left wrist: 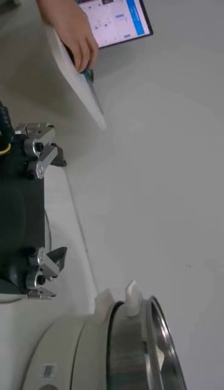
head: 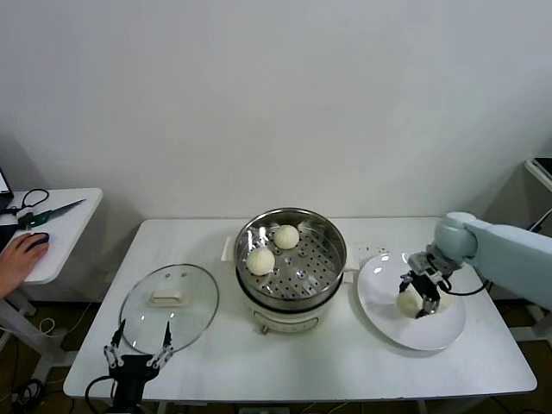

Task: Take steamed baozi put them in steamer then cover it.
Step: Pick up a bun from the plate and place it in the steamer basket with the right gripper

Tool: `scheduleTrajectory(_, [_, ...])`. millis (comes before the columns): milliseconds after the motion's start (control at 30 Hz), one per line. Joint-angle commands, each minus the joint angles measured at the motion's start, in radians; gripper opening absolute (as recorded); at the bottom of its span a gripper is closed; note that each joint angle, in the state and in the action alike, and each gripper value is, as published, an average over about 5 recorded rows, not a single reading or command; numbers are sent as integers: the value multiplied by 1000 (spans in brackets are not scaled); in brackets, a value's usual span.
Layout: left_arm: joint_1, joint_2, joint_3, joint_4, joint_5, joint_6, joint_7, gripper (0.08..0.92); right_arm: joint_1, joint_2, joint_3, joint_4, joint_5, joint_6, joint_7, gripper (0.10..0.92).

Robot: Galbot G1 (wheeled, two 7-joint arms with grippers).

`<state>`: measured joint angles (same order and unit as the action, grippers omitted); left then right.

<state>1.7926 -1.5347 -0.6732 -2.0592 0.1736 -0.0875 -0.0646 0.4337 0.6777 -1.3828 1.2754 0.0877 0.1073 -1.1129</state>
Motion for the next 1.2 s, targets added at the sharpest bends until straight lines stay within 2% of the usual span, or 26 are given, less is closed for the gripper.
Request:
scheduleTrajectory(33, [5,2,-2,-6,1,3,-1,823,381,107,-145,58,-24,307,-46,704])
scheduleTrajectory(167, [11,2,-3,-7,1,3,-1,823,532,193,-204,74,-47,455,-44,704])
scheduleTrajectory(367, [4,2,6,0,32,0,-3,823,545,309,-110,123,-158,552,2,704])
scheduleTrajectory(733, [-1,15,21,2,27,14,1,823,360,525,-58,183,-205,510,10,712])
scheduleTrajectory(1200, [-3,27,5,15,17,12,0,823,159,644,-61,131,-235,472,8,712])
